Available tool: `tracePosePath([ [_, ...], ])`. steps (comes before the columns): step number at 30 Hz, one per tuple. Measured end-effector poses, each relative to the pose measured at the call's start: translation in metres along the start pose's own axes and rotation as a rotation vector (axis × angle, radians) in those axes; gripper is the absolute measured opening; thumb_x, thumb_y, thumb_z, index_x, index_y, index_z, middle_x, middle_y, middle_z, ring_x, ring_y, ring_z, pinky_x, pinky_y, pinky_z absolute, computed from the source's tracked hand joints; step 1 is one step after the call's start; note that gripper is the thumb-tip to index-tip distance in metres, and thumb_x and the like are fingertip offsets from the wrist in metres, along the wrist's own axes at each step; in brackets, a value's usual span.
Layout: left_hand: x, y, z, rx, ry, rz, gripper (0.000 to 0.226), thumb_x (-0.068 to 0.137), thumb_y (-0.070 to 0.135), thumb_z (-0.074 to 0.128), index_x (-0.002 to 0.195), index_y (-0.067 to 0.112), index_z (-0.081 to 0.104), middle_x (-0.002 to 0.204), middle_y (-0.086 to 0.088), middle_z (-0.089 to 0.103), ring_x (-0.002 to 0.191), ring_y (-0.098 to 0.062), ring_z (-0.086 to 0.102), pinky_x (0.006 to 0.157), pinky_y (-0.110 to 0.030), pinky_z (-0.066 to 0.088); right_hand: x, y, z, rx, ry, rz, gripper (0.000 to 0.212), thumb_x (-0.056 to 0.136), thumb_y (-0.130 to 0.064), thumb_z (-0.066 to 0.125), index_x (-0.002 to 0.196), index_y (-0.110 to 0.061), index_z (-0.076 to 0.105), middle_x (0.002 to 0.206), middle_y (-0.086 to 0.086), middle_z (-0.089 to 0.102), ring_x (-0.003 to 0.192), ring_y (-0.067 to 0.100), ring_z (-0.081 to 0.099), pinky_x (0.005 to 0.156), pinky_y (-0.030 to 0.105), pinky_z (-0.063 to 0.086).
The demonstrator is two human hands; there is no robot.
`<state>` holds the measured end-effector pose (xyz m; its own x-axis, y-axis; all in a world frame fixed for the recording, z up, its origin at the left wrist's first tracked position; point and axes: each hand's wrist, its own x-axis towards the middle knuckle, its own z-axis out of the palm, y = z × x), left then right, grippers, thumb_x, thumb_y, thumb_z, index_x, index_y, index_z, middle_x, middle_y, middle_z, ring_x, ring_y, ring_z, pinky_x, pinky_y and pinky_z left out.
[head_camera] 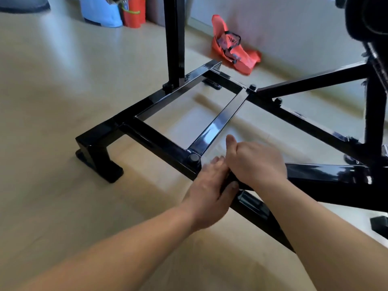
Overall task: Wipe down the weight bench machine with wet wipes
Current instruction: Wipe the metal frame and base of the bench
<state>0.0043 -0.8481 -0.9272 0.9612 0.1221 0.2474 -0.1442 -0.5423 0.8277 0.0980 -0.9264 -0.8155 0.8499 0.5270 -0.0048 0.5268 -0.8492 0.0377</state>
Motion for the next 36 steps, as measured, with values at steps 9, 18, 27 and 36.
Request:
tracePosePath([
  [9,-0.009,0.015,0.008,0.029,0.075,-0.038,0.079,0.080,0.015,0.061,0.154,0.016,0.035,0.158,0.000,0.035,0.149,-0.025,0.028,0.122,-0.042,0.027,-0.001,0.000,0.006,-0.017,0.008,0.033,0.078,0.105,-0.058,0.001,0.097,-0.023,0.070,0.098,0.005,0.068,0.094,0.031,0.060,0.076,0.038,0.037],
  [18,-0.002,-0.013,-0.012,0.248,0.110,-0.048,0.062,0.093,0.008,0.052,0.152,0.023,0.045,0.151,0.005,0.053,0.141,-0.015,0.045,0.109,-0.039,0.047,-0.009,-0.002,0.001,-0.048,-0.029,0.016,0.080,0.103,-0.061,-0.003,0.090,-0.025,0.067,0.084,0.002,0.059,0.084,0.029,0.055,0.073,0.038,0.037],
  [27,-0.018,-0.015,-0.057,-0.167,0.277,-0.283,0.030,0.105,0.046,0.053,0.112,0.029,0.076,0.093,0.009,0.077,0.091,-0.009,0.070,0.084,-0.028,0.056,-0.013,-0.008,-0.005,-0.098,-0.126,0.012,0.075,0.100,-0.065,-0.007,0.086,-0.026,0.056,0.095,0.000,0.062,0.096,0.026,0.061,0.082,0.039,0.048],
  [36,0.035,-0.023,-0.173,-0.256,0.721,-0.355,0.049,0.107,0.044,0.047,0.088,0.004,0.068,0.064,0.008,0.057,0.061,-0.011,0.048,0.065,-0.034,0.047,0.025,-0.073,0.044,0.134,-0.221,0.020,0.061,0.104,-0.057,-0.002,0.129,-0.033,0.048,0.135,0.000,0.060,0.124,0.029,0.056,0.095,0.044,0.043],
])
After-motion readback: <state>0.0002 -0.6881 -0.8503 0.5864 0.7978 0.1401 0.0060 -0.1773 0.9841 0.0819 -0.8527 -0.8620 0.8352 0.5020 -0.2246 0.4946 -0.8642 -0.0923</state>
